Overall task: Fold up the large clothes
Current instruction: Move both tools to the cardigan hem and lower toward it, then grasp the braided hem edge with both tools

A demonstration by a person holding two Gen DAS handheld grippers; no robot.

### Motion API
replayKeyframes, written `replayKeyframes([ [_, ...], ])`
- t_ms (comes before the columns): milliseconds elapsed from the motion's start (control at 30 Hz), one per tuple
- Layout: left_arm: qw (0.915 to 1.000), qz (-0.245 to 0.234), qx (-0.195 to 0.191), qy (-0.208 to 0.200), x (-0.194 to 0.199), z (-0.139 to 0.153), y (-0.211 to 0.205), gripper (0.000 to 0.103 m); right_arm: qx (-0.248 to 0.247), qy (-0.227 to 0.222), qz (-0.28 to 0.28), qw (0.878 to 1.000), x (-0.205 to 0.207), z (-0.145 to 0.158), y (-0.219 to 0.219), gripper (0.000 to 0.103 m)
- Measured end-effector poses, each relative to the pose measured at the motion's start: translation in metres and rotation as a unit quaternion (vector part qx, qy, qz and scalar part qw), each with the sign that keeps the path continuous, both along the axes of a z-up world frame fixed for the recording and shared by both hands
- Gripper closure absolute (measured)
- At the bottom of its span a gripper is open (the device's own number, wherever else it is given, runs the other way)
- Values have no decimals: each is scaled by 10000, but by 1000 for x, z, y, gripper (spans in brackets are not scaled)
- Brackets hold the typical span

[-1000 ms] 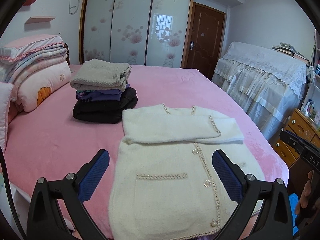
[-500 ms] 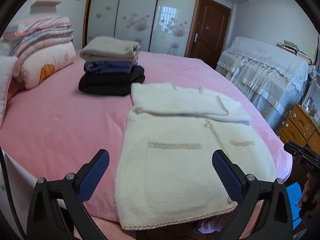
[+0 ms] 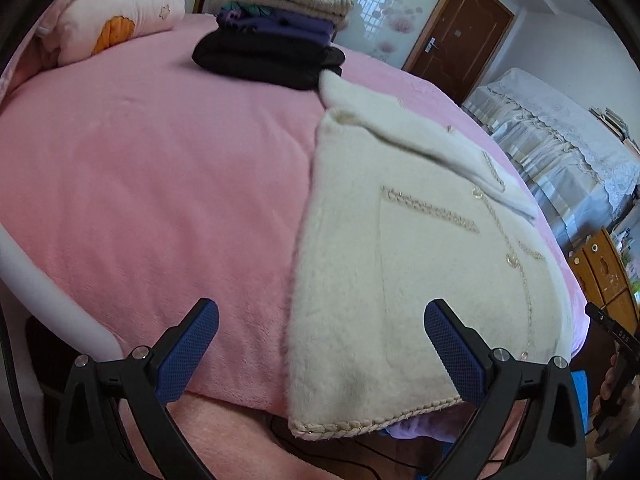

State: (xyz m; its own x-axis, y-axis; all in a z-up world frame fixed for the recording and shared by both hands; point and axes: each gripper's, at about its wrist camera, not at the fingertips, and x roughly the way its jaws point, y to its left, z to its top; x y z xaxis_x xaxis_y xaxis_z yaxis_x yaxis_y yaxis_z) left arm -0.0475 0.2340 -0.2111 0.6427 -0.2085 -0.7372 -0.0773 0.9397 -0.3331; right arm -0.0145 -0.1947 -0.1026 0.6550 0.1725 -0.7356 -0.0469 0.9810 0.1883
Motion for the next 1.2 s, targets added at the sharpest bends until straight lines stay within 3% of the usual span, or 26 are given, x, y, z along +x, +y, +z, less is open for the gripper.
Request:
replayKeyframes([
  [367, 9980, -495, -22, 398, 18, -31, -37, 2, -66, 740, -580, 9955, -12, -52, -68, 68],
  [667, 9956, -531, -102, 764, 22, -43, -44, 2, 37, 901, -853, 9923, -12, -67, -100, 62],
  [900, 9928, -539, -538, 923, 22, -52, -42, 3, 721, 1204, -444, 9891, -1, -85, -110, 61],
  [967, 9921, -513, -643, 942, 18, -53, -39, 8, 843, 1282, -259, 9878, 1, -89, -109, 60],
  [1100, 9923, -402, -682, 950, 13, -53, -33, 31, 923, 1352, 72, 9865, 2, -89, -107, 60],
  [1200, 9914, -274, -832, 969, 13, -55, -30, 39, 915, 1434, 232, 9852, 7, -95, -105, 62],
])
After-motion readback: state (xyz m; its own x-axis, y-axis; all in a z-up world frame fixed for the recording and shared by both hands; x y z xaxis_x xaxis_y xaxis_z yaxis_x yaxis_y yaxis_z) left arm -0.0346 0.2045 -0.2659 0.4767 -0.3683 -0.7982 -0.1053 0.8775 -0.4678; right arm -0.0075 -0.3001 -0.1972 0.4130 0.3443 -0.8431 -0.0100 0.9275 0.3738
